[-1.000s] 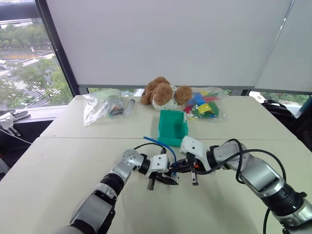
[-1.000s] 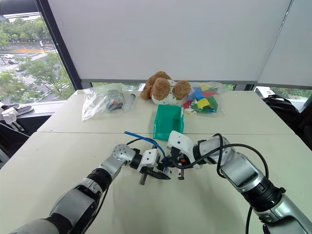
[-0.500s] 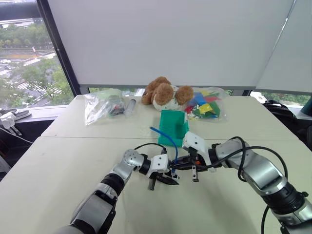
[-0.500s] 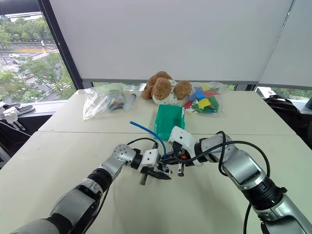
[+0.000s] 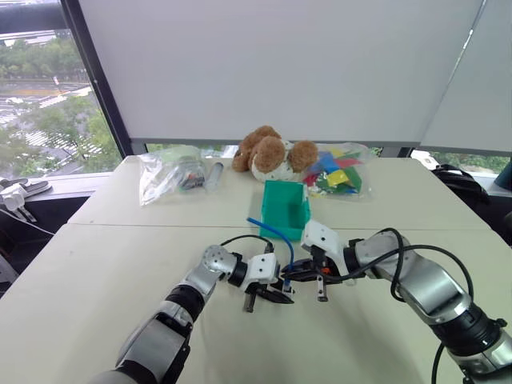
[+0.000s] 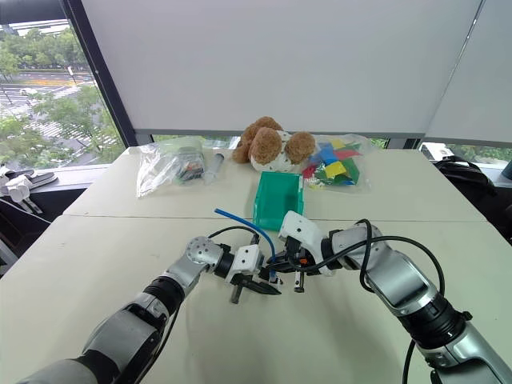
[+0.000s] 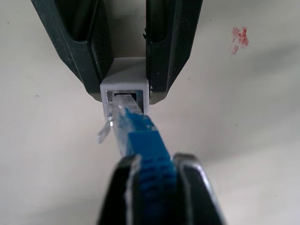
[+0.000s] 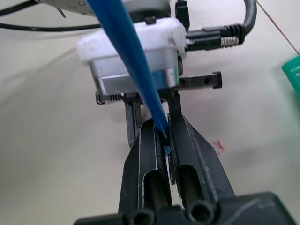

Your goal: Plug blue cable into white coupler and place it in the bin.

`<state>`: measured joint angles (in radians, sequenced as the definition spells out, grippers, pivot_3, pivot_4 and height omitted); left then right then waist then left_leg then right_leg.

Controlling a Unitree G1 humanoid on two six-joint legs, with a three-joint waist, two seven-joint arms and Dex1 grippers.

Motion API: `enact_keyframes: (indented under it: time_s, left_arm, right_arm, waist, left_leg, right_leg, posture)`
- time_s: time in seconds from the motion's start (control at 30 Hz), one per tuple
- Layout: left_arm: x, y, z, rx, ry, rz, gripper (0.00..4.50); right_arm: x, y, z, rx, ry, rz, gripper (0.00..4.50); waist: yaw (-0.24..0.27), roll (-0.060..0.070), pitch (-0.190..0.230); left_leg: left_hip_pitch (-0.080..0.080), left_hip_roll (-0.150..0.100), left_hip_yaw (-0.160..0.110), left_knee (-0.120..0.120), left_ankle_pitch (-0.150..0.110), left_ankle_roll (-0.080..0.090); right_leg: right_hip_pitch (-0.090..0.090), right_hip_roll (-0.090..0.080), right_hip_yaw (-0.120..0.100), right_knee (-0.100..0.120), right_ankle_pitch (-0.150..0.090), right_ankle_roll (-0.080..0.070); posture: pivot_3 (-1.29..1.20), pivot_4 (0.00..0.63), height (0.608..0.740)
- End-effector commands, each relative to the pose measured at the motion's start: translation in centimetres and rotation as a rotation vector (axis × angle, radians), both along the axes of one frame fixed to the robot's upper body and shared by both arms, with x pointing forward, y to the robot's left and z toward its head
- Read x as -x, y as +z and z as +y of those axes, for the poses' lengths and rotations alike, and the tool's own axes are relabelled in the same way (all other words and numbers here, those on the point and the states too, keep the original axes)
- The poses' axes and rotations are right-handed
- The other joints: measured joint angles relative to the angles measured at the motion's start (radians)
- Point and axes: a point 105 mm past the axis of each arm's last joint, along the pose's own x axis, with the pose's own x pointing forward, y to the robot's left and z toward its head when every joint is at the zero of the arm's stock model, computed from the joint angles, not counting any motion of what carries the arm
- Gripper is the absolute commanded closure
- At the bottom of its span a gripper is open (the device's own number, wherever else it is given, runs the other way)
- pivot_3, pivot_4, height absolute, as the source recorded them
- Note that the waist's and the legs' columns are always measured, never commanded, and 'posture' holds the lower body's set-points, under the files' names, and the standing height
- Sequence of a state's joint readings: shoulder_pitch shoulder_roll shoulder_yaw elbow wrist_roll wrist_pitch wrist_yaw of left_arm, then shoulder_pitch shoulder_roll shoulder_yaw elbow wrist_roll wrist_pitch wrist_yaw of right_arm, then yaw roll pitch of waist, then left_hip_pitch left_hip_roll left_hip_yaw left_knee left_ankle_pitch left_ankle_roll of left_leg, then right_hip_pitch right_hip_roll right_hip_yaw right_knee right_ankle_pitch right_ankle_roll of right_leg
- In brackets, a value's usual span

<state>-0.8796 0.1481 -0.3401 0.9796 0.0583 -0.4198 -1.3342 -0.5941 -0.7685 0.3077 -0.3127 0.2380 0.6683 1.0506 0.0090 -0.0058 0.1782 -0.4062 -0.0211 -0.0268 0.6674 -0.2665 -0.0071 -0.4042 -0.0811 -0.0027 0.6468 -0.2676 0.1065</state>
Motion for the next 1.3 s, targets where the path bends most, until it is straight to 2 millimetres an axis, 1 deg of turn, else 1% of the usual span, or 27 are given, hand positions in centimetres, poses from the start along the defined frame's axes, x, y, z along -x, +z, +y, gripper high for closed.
enact_keyframes:
  time_s: [0.03, 0.27, 0.63, 0.87, 1.0, 1.3]
  left_arm:
    - [0.4, -2.2, 1.0, -0.102, 0.013, 0.042, 4.14]
    - [0.3, -2.2, 0.9, -0.099, 0.014, 0.040, 4.14]
    - [0.3, -2.2, 0.8, -0.099, 0.016, 0.039, 4.14]
    - [0.4, -2.2, 0.8, -0.099, 0.014, 0.042, 4.14]
    - [0.4, -2.3, 0.8, -0.099, 0.012, 0.043, 4.14]
    - [0.5, -2.2, 0.6, -0.094, 0.007, 0.041, 4.14]
  right_arm:
    - [0.0, 0.5, -0.1, 0.009, 0.013, -0.039, 4.50]
    - [-0.1, 0.4, -0.2, 0.017, 0.017, -0.043, 4.50]
    - [0.8, 0.0, 0.3, 0.019, 0.051, -0.019, 4.50]
    - [0.7, -0.5, 0.1, 0.050, 0.056, -0.036, 4.50]
    - [0.7, -0.6, 0.2, 0.081, 0.096, -0.063, 4.50]
    - [0.9, -1.1, 0.8, 0.100, 0.154, -0.045, 4.50]
  waist:
    - [0.000, 0.000, 0.000]
    - [0.000, 0.000, 0.000]
    - [0.001, 0.000, 0.000]
    - [0.001, 0.000, 0.000]
    - [0.001, 0.000, 0.000]
    - [0.001, 0.000, 0.000]
  left_leg:
    - [0.000, 0.000, 0.000, 0.000, 0.000, 0.000]
    - [0.000, 0.000, 0.000, 0.000, 0.000, 0.000]
    - [0.000, 0.000, 0.000, 0.000, 0.000, 0.000]
    - [0.000, 0.000, 0.000, 0.000, 0.000, 0.000]
    - [0.000, 0.000, 0.000, 0.000, 0.000, 0.000]
    - [0.000, 0.000, 0.000, 0.000, 0.000, 0.000]
  right_leg:
    - [0.000, 0.000, 0.000, 0.000, 0.000, 0.000]
    - [0.000, 0.000, 0.000, 0.000, 0.000, 0.000]
    - [0.000, 0.000, 0.000, 0.000, 0.000, 0.000]
    - [0.000, 0.000, 0.000, 0.000, 0.000, 0.000]
    - [0.000, 0.000, 0.000, 0.000, 0.000, 0.000]
    - [0.000, 0.000, 0.000, 0.000, 0.000, 0.000]
  posture:
    - [0.00, 0.150, 0.740]
    - [0.00, 0.150, 0.740]
    - [0.00, 0.150, 0.740]
    - [0.00, 0.150, 0.740]
    - [0.00, 0.150, 0.740]
    - [0.00, 0.150, 0.740]
